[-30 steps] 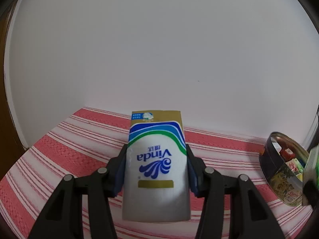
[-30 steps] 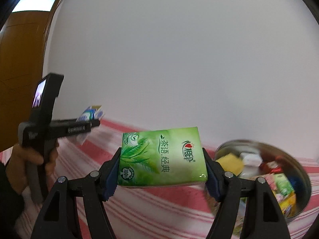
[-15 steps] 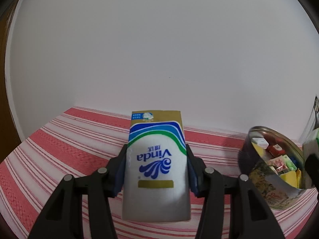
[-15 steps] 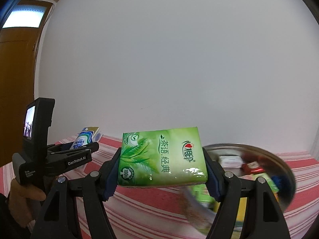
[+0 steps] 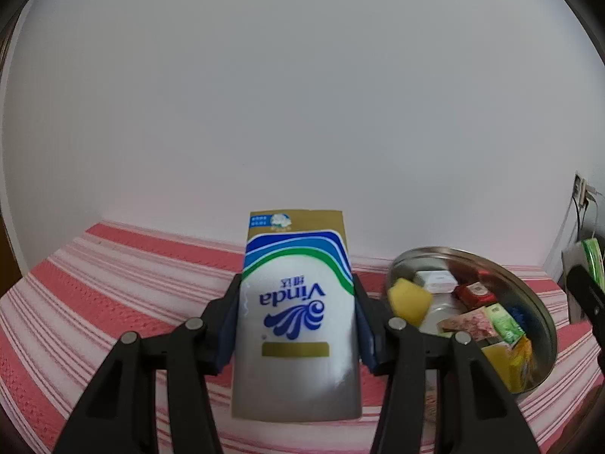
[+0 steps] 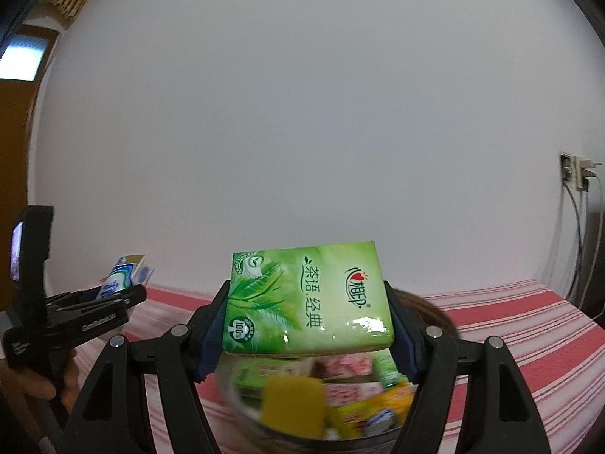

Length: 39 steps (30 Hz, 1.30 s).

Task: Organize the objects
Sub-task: 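Lift both tissue packs and carry them over the tin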

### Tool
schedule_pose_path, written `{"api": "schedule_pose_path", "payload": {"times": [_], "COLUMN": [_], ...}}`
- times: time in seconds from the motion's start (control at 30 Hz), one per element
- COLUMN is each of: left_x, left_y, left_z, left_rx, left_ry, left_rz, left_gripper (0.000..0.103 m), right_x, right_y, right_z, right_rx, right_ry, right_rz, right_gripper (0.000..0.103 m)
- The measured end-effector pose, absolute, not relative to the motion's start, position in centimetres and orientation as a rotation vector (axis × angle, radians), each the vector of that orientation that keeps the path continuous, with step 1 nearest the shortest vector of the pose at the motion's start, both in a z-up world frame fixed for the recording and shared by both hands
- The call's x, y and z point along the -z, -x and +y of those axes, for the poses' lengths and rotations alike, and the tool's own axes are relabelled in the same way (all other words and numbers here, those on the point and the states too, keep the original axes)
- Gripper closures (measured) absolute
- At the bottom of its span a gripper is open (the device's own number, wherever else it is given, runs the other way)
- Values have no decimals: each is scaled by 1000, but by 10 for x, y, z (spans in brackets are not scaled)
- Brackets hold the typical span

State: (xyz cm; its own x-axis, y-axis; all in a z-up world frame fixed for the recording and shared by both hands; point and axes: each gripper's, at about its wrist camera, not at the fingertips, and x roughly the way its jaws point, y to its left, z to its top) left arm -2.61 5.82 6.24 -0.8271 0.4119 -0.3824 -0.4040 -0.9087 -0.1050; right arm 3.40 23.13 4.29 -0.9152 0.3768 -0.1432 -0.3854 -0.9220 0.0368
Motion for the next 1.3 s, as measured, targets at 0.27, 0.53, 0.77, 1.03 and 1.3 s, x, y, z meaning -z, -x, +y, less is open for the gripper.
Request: {"api": "schedule_pose_path", "payload": {"times": [0.27,0.53,0.77,1.03,1.3], "left_x": [-76,-76,-61,-47,-42], "left_y": [7,-14,-24,-23,-18], "left_z": [108,165,206,217,216], "left_rx": [-2586,-2490,-2434,-2410,-2401], "left_ry": [527,533,606,672,708], "left_rz": [-24,-23,-11,9,-6], "left_gripper": [52,52,52,52,52], "right_x": [-49,-49,-42,-44,-43], "right_y": [-47,-39,-28,-12,11], "right_z": [262,306,327,331,314], "right_rx": [-2663,-2568,-2497,-2489,-2528], "right_ry": [148,165,204,252,351], "right_rz": [107,103,73,78,109], "right_gripper": [29,29,29,29,29]}}
